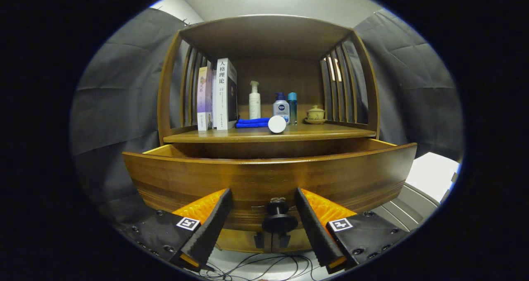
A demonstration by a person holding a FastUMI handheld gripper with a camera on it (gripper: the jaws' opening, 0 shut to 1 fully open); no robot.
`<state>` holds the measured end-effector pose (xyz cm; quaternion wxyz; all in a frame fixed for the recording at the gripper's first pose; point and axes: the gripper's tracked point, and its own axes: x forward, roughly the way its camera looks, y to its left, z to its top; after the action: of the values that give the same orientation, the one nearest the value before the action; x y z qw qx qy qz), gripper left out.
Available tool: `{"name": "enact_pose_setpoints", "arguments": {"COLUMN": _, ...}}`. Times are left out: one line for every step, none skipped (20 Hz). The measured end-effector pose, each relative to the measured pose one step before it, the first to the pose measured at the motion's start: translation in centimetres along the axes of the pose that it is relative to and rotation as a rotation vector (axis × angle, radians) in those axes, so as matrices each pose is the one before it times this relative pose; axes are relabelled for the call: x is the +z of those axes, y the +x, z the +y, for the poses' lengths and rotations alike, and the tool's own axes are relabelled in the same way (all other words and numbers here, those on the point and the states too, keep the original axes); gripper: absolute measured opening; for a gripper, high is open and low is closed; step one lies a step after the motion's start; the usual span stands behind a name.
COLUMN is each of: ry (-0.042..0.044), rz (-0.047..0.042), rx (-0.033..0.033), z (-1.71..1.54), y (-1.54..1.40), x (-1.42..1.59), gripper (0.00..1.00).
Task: Pull open the drawer, take out the items inside it, and place them on the countertop above the cabinet.
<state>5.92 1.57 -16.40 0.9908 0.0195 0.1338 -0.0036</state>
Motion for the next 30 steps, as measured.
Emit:
{"name": "enact_pose_setpoints", "arguments": {"ry": -0.00074, "rz": -0.00100, "rx": 0.00011, "z": 0.001, "y": 0.583, "x": 0.105, "gripper": 0.97}}
{"name": "enact_pose_setpoints", "arguments": {"ry": 0.00051, "rz": 0.00329, "rx": 0.00102, "z": -0.044, "y": 0.546, "x": 0.144, "gripper": 0.97}}
{"name": "enact_pose_setpoints", "arguments": {"ry": 0.00114, "rz": -0.00237, "rx": 0.00065, "z": 0.031, "y": 0.565, "x": 0.106, "gripper": 0.97}}
{"name": "enact_pose_setpoints", "arguments": {"ry": 0.00121, "rz": 0.00098, "rx": 0.00033, "z": -0.005, "y": 0.683, "x": 0.068, "gripper": 0.97}}
{"name": "enact_pose_setpoints", "arguments": {"ry": -0.00106, "rz": -0.00281, "rx": -0.00014, "z": -0.052, "y": 0.364, "x": 0.117, "gripper": 0.97}}
{"name": "enact_pose_setpoints", "arguments": {"ry": -0.00127, "rz": -0.00059, "rx": 0.00099, "z": 0.006, "y": 0.492, "x": 0.104, "gripper": 0.97}}
{"name": "enact_pose_setpoints", "arguments": {"ry": 0.00021, "rz": 0.00085, "rx": 0.00154, "z": -0.038, "y": 0.566, "x": 0.000, "gripper": 0.97}}
{"name": "enact_pose_setpoints", "arguments": {"ry": -0.00124, "rz": 0.00014, "rx": 0.00288, "z": -0.020, "y": 0.507, "x": 0.160, "gripper": 0.97}}
{"name": "enact_pose_setpoints", "arguments": {"ry": 0.00062, "rz": 0.00101, "rx": 0.00120, "z": -0.014, "y": 0.501, "x": 0.070, "gripper": 0.97}}
{"name": "enact_pose_setpoints", "arguments": {"ry": -0.00310, "rz": -0.00172, "rx": -0.00065, "z": -0.006, "y": 0.455, "x": 0.093, "gripper": 0.97}}
{"name": "enact_pose_setpoints", "arguments": {"ry": -0.00180, "rz": 0.00299, "rx": -0.00025, "z": -0.007, "y": 0.530, "x": 0.061, "gripper": 0.97}}
{"name": "enact_pose_setpoints", "arguments": {"ry": 0.00060, "rz": 0.00178, "rx": -0.00039, "z": -0.028, "y": 0.470, "x": 0.164, "gripper": 0.97}}
{"name": "enact_pose_setpoints", "arguments": {"ry": 0.00046, "rz": 0.00520, "rx": 0.00090, "z": 0.005, "y": 0.563, "x": 0.034, "gripper": 0.97}}
{"name": "enact_pose_setpoints", "arguments": {"ry": 0.00179, "rz": 0.00340, "rx": 0.00067, "z": -0.098, "y": 0.649, "x": 0.087, "gripper": 0.97}}
{"name": "enact_pose_setpoints", "arguments": {"ry": -0.00003, "rz": 0.00393, "rx": 0.00036, "z": 0.018, "y": 0.463, "x": 0.104, "gripper": 0.97}}
{"name": "enact_pose_setpoints", "arguments": {"ry": -0.00226, "rz": 0.00476, "rx": 0.00028, "z": 0.001, "y": 0.522, "x": 0.115, "gripper": 0.97}}
{"name": "enact_pose_setpoints", "arguments": {"ry": -0.00281, "rz": 0.00119, "rx": 0.00035, "z": -0.073, "y": 0.391, "x": 0.074, "gripper": 0.97}}
{"name": "enact_pose_setpoints", "arguments": {"ry": 0.00012, "rz": 0.00414, "rx": 0.00145, "z": 0.006, "y": 0.494, "x": 0.128, "gripper": 0.97}}
{"name": "enact_pose_setpoints", "arguments": {"ry": -0.00213, "rz": 0.00227, "rx": -0.00150, "z": -0.145, "y": 0.374, "x": 0.003, "gripper": 0.97}}
{"name": "enact_pose_setpoints", "arguments": {"ry": 0.00078, "rz": 0.00287, "rx": -0.00003, "z": -0.118, "y": 0.501, "x": 0.123, "gripper": 0.97}}
{"name": "enact_pose_setpoints", "arguments": {"ry": 0.00513, "rz": 0.00699, "rx": 0.00050, "z": -0.238, "y": 0.236, "x": -0.051, "gripper": 0.97}}
{"name": "enact_pose_setpoints", "arguments": {"ry": 0.00226, "rz": -0.00084, "rx": -0.00672, "z": -0.331, "y": 0.328, "x": -0.184, "gripper": 0.97}}
{"name": "enact_pose_setpoints", "arguments": {"ry": 0.00767, "rz": -0.00532, "rx": 0.00299, "z": -0.086, "y": -0.218, "x": 0.298, "gripper": 0.97}}
{"name": "enact_pose_setpoints", "arguments": {"ry": 0.01178, "rz": -0.00762, "rx": 0.00177, "z": 0.087, "y": -0.113, "x": 0.019, "gripper": 0.97}}
{"name": "enact_pose_setpoints", "arguments": {"ry": -0.00255, "rz": -0.00712, "rx": -0.00149, "z": -0.078, "y": 0.130, "x": -0.127, "gripper": 0.97}}
{"name": "enact_pose_setpoints", "arguments": {"ry": 0.00242, "rz": -0.00294, "rx": -0.00103, "z": 0.046, "y": -0.017, "x": 0.088, "gripper": 0.97}}
{"name": "enact_pose_setpoints", "arguments": {"ry": -0.00016, "rz": 0.00035, "rx": -0.00219, "z": 0.038, "y": 0.089, "x": -0.126, "gripper": 0.97}}
{"name": "enact_pose_setpoints", "arguments": {"ry": 0.00324, "rz": 0.00550, "rx": -0.00255, "z": -0.052, "y": -0.086, "x": 0.063, "gripper": 0.97}}
{"name": "enact_pose_setpoints", "arguments": {"ry": 0.00397, "rz": -0.00115, "rx": -0.00052, "z": 0.051, "y": -0.221, "x": 0.160, "gripper": 0.97}}
{"name": "enact_pose_setpoints", "arguments": {"ry": 0.00052, "rz": -0.01124, "rx": -0.00005, "z": 0.019, "y": -0.347, "x": 0.584, "gripper": 0.97}}
